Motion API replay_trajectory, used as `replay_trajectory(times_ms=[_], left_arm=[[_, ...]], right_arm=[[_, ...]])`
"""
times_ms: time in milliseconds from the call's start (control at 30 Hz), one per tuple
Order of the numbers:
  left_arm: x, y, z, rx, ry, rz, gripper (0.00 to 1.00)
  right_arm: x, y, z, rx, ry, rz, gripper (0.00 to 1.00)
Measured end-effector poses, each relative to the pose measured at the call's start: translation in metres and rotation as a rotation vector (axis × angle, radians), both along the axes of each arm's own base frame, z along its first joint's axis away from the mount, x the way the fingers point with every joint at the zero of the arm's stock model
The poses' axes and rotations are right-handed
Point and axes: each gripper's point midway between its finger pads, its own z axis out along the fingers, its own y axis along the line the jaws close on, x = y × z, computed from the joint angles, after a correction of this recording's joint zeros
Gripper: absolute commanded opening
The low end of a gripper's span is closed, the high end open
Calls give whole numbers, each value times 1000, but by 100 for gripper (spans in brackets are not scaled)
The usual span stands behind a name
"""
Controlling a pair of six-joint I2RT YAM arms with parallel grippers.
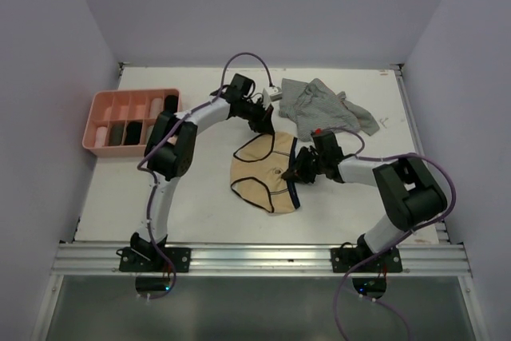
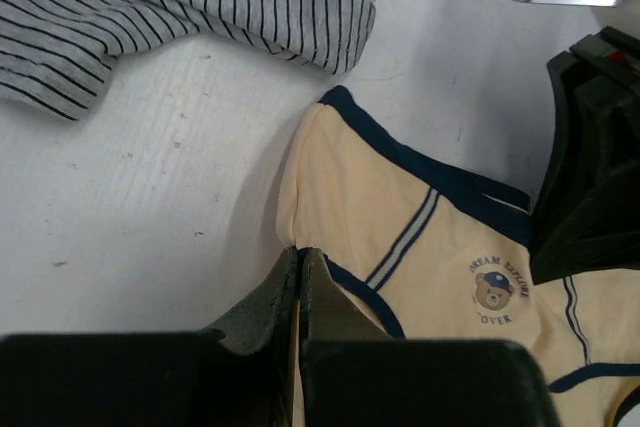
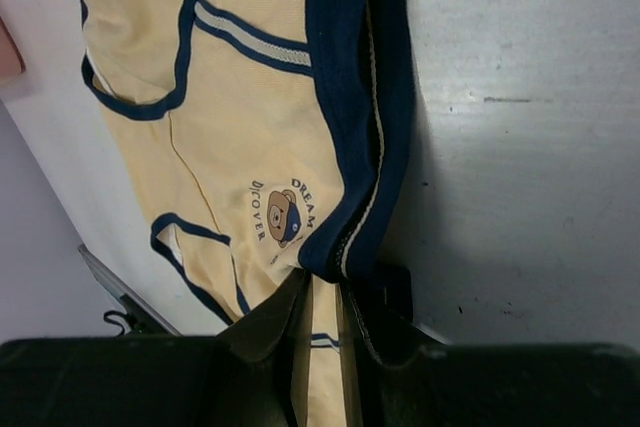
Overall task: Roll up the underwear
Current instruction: Fold the underwear
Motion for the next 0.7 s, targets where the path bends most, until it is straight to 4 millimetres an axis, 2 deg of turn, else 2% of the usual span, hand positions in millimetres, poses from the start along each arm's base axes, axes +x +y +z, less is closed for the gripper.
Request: replay_trajectory(times_ms=[100, 267, 367, 433, 567, 633, 700], left_arm=[[0, 2, 23, -14, -55, 6, 0], [-5, 6, 67, -52, -168, -9, 0], [-13, 10, 82, -64, -214, -35, 0], [-21, 14, 80, -62, -224, -57, 0], [-47, 26, 60, -37, -181, -86, 0], [-61, 33, 47, -21, -153, -95, 0], [-74, 39, 36, -3, -125, -98, 0]], right_arm=[[7, -1, 1, -15, -10, -15, 20], [16, -6, 6, -53, -27, -54, 32], [15, -11, 22, -58, -46, -80, 34], [15, -13, 43, -44, -85, -101, 33], [3, -20, 82, 6, -155, -146, 28], [-9, -25, 88, 24, -153, -166, 25], [-27, -30, 83, 28, -124, -185, 24]])
